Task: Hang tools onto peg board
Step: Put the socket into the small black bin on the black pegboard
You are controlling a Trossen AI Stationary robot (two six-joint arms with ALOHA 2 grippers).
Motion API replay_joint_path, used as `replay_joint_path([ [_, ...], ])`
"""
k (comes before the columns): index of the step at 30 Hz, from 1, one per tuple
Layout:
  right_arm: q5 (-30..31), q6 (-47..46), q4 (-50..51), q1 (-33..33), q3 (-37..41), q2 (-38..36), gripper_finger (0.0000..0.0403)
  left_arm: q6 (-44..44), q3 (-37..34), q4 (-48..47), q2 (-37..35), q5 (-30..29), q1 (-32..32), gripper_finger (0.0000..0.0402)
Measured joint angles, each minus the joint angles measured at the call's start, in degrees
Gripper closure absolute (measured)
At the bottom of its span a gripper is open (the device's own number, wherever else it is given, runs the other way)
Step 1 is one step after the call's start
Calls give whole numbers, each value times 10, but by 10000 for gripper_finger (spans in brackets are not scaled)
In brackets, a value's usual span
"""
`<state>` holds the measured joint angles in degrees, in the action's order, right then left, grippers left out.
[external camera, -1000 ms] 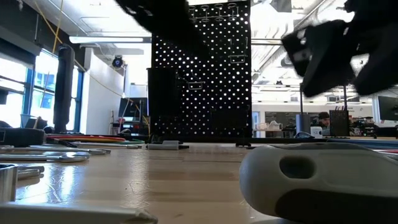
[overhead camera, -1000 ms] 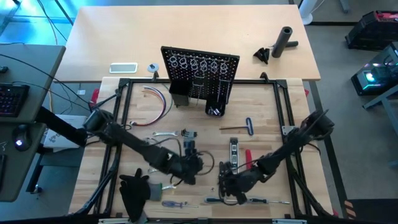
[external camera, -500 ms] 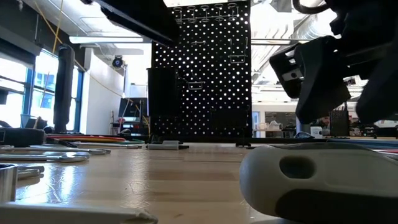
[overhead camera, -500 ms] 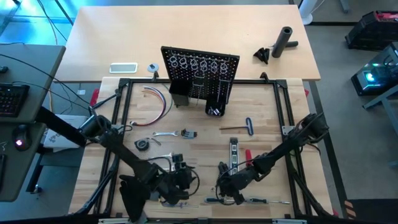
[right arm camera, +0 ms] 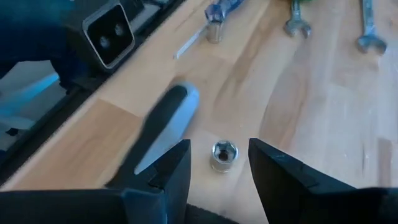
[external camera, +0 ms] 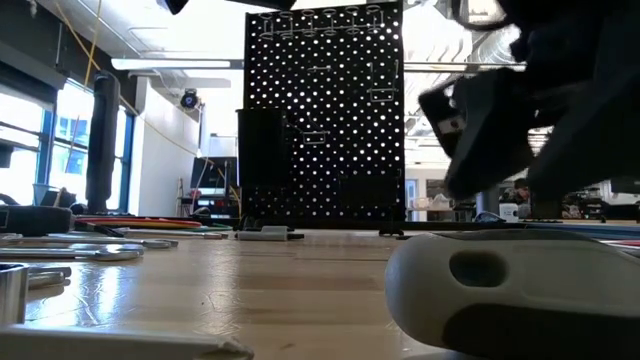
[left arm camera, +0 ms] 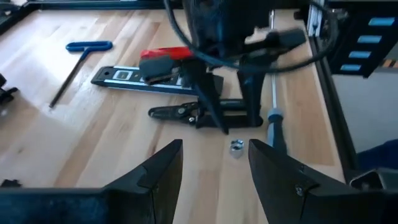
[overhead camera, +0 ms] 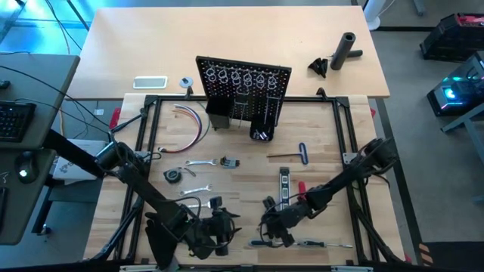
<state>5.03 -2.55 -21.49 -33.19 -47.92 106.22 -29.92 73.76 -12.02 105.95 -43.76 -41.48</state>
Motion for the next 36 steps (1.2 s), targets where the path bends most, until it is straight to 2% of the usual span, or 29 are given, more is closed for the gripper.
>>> replay_joint_path([
  [3,-20,0,-17,6,0,17,247,-9,0,6,6,2,-2,225],
  [20,-20,0,-60,9,0,52,248,-30,0,16,10,-3,-5,225],
  [31,-25,1,-74,21,0,57,286,-24,0,16,10,-6,-4,225],
  [36,-37,-4,-75,21,-13,82,290,-24,0,16,10,-5,-4,225],
])
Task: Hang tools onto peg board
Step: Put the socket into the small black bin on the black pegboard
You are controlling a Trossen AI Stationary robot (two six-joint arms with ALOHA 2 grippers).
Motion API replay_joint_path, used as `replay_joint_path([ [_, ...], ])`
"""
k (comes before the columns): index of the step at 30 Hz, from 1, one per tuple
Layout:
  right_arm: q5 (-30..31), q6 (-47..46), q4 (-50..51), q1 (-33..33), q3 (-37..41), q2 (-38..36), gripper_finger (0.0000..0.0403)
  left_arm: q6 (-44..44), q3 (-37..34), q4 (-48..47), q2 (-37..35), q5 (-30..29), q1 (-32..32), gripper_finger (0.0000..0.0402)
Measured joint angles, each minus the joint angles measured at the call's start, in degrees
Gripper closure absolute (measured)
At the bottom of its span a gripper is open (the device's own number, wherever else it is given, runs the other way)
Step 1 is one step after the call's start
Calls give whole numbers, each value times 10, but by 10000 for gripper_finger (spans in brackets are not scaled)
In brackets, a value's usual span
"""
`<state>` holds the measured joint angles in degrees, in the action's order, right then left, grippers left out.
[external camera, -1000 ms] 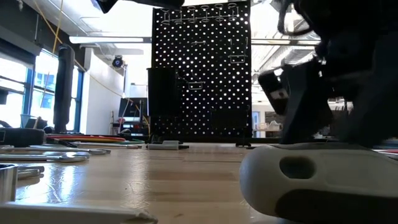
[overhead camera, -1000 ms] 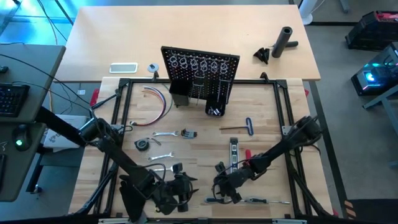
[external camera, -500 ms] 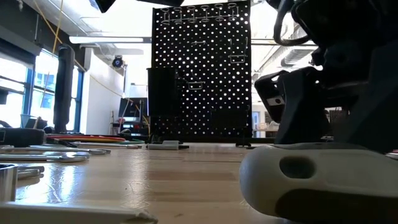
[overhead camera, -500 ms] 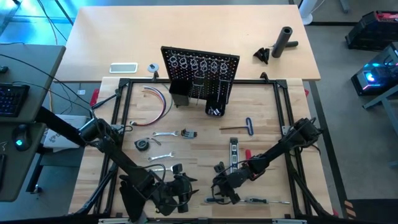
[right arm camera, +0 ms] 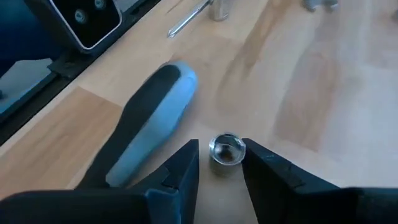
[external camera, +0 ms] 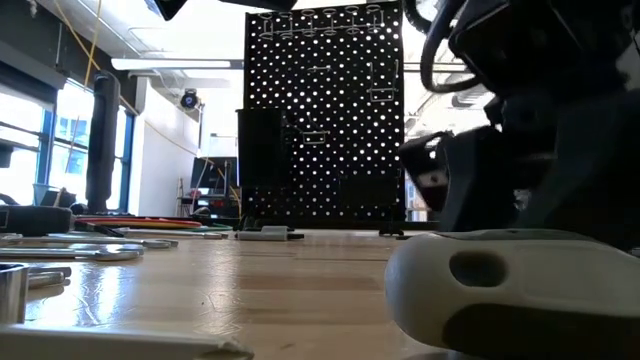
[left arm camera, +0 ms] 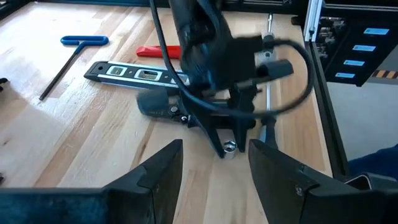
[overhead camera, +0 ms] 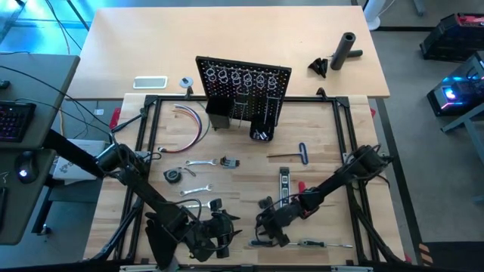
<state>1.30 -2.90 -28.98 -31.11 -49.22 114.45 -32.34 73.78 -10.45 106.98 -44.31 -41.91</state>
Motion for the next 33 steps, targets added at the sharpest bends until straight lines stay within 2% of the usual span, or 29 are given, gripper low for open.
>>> replay_joint_path([
  [6,-3,4,24,0,-43,28,296,-2,0,0,0,0,0,225],
  [14,-3,19,77,0,-67,29,351,-5,0,0,0,1,-2,225],
  [21,-2,17,93,-1,-68,23,351,-6,0,0,0,0,-2,225],
  [27,32,37,133,-2,-65,-20,351,-14,1,10,9,-3,2,225],
  [33,74,79,166,-18,-65,-92,351,8,1,84,50,2,10,225],
])
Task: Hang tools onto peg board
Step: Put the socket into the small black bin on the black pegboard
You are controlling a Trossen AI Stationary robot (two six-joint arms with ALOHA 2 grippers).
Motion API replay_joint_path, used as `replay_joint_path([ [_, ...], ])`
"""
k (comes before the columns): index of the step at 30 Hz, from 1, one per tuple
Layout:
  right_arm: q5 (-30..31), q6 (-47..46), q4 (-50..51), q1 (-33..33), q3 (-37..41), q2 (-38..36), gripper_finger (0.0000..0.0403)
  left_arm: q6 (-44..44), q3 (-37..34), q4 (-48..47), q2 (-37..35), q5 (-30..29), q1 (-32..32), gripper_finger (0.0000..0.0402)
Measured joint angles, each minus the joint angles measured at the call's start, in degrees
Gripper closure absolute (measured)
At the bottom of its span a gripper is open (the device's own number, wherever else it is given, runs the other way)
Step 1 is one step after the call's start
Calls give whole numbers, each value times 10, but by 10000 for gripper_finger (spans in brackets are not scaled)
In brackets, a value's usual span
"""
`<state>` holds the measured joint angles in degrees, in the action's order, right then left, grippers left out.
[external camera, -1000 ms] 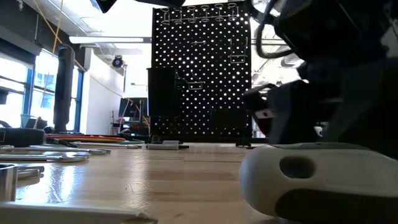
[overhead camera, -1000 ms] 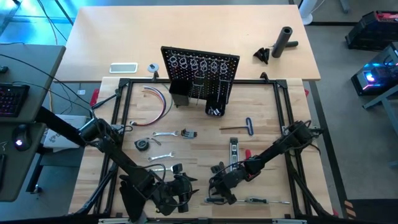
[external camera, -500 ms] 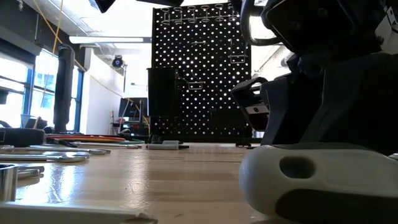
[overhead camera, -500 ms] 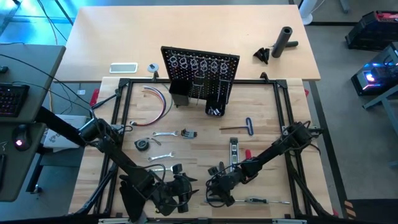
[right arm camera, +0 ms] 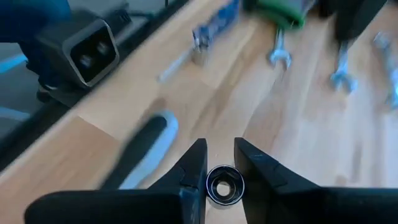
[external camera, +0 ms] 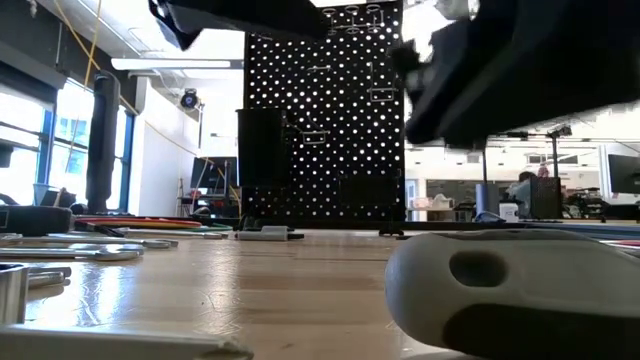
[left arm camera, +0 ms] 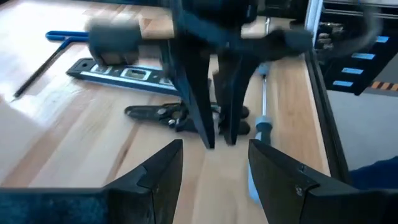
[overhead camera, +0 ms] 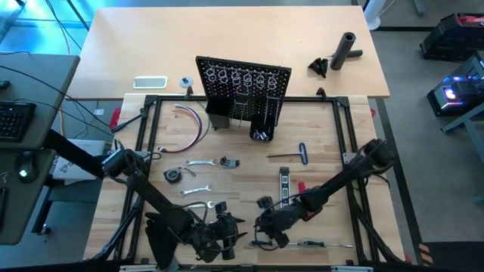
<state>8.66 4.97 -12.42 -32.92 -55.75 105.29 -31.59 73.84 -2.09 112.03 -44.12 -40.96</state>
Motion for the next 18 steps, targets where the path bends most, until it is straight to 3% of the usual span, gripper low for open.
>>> replay_joint_path([
  [9,72,55,26,-46,0,-117,350,73,0,139,35,3,29,225],
  [18,140,76,33,-70,0,-200,350,216,0,311,54,9,74,225],
])
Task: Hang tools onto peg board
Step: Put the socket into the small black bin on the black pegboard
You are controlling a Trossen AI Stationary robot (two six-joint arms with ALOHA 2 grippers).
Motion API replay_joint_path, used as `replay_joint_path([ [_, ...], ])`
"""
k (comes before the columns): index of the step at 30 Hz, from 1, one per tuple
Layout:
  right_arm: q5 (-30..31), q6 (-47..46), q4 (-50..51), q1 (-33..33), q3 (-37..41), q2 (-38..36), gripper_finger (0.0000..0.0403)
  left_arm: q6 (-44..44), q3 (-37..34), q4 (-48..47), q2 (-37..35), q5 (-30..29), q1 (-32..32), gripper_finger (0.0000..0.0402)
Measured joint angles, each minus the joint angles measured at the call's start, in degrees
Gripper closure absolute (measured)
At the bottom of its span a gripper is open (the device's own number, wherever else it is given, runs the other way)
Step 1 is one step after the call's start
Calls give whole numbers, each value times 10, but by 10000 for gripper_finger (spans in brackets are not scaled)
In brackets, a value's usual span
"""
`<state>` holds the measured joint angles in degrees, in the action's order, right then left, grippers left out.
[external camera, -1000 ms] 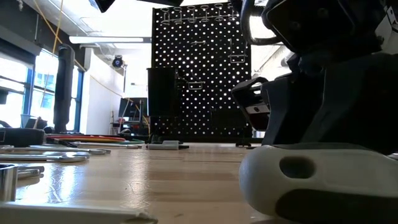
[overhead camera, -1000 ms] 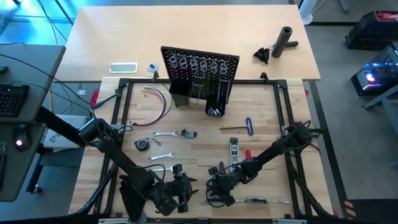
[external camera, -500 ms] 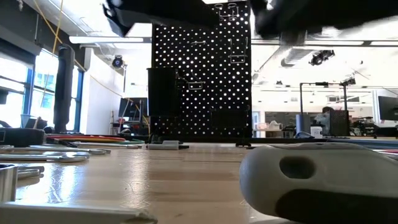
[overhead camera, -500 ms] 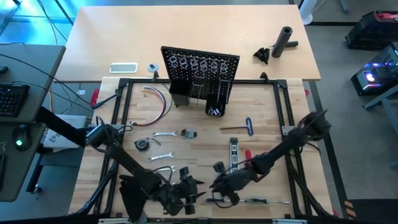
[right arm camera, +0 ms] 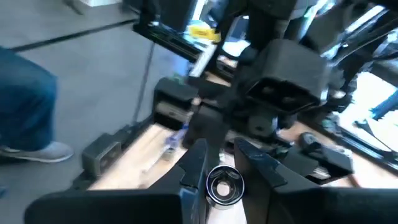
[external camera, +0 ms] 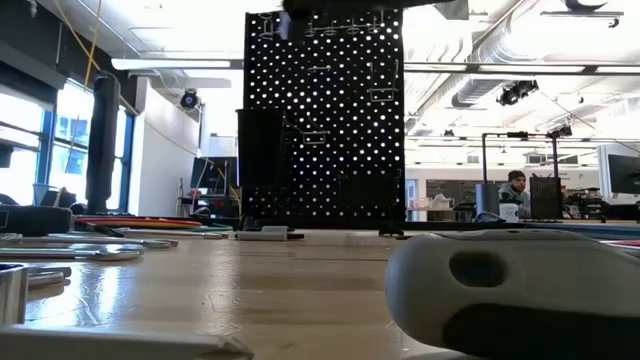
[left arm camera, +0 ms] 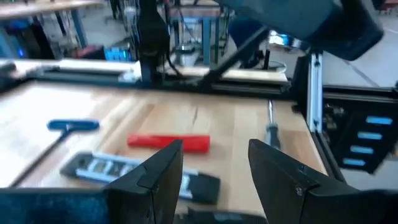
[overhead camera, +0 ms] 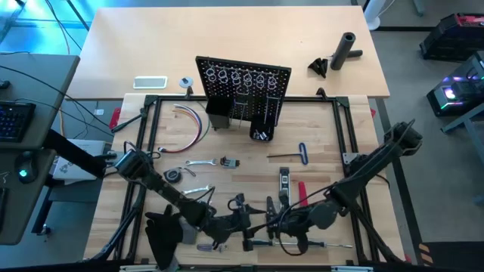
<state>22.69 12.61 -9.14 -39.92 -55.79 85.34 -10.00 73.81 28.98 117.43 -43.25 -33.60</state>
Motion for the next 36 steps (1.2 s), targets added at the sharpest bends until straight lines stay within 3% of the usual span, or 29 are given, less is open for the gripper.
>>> replay_joint_path([
  [5,101,-10,83,9,0,-15,350,10,0,-19,8,19,23,225],
  [11,197,-88,205,42,16,-14,350,-52,0,-165,9,21,27,225],
  [14,208,-94,192,67,44,-14,350,-72,-1,-216,9,20,22,225],
  [20,220,-60,46,148,129,-14,350,-84,0,-283,9,9,11,225],
  [25,206,-6,-112,237,197,-14,350,-87,0,-331,9,-10,0,225],
  [28,157,23,-189,295,218,-14,350,-100,0,-369,9,-20,-4,225],
  [36,13,25,-219,437,218,-12,350,-122,0,-420,9,-37,-9,225],
])
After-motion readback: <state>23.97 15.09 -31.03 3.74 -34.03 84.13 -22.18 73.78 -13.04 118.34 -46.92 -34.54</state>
